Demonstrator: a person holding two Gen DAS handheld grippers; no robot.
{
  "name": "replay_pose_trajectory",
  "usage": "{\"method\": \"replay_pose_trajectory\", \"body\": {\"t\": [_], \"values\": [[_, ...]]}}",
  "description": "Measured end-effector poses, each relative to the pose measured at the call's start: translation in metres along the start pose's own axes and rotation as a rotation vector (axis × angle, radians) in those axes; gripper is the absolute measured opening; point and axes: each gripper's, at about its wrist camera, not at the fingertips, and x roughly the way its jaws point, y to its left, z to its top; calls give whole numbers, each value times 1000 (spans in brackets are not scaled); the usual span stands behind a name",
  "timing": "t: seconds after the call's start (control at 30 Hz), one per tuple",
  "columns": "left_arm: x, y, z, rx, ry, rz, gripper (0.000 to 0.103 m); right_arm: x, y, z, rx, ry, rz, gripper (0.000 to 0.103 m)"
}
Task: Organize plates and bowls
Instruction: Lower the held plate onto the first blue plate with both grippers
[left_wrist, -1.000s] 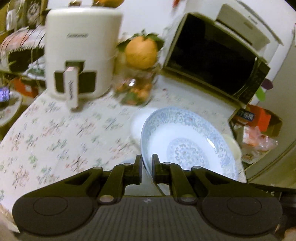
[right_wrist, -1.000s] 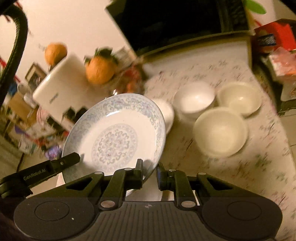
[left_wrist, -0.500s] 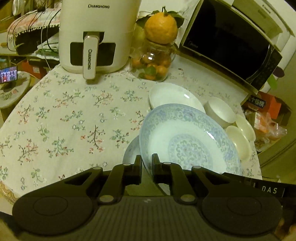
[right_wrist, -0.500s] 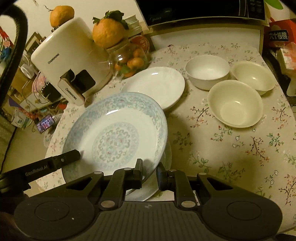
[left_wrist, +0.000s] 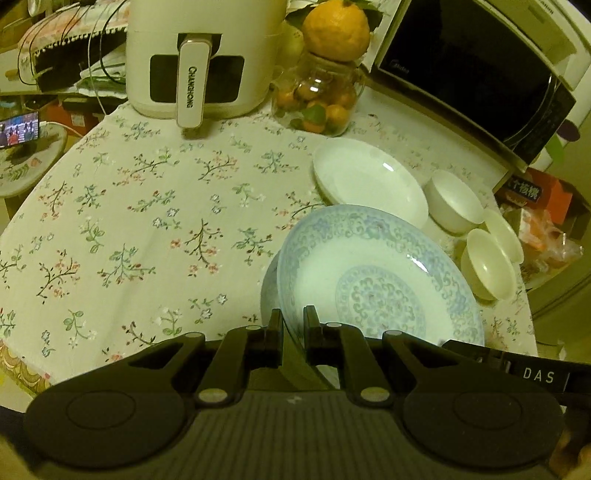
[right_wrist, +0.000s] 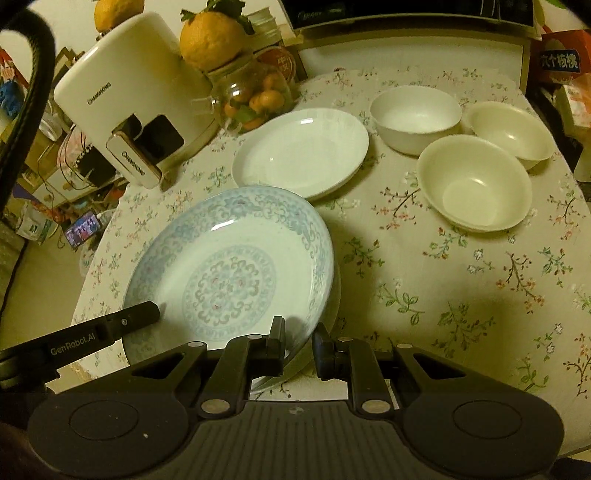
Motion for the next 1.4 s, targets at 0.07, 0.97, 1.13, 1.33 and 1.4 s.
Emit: {"method": "replay_pose_trajectory", "body": {"t": [0.07,0.97,1.13,1.33,1.4], "values": [[1,2,-1,2,8,4,8,3,1,-1,3,13,4,16],[18,3,-4,30,59,36,10,22,6,0,13,75,-40,16],[21,1,-5,30,66,44,10,23,8,1,-1,75,-62,16],[22,-1,-5,35,60,60,10,25,10,1,-9,77,-78,16],[23,-2,-5,38,55,70,10,26,12,1,-13,77,-82,16]]}}
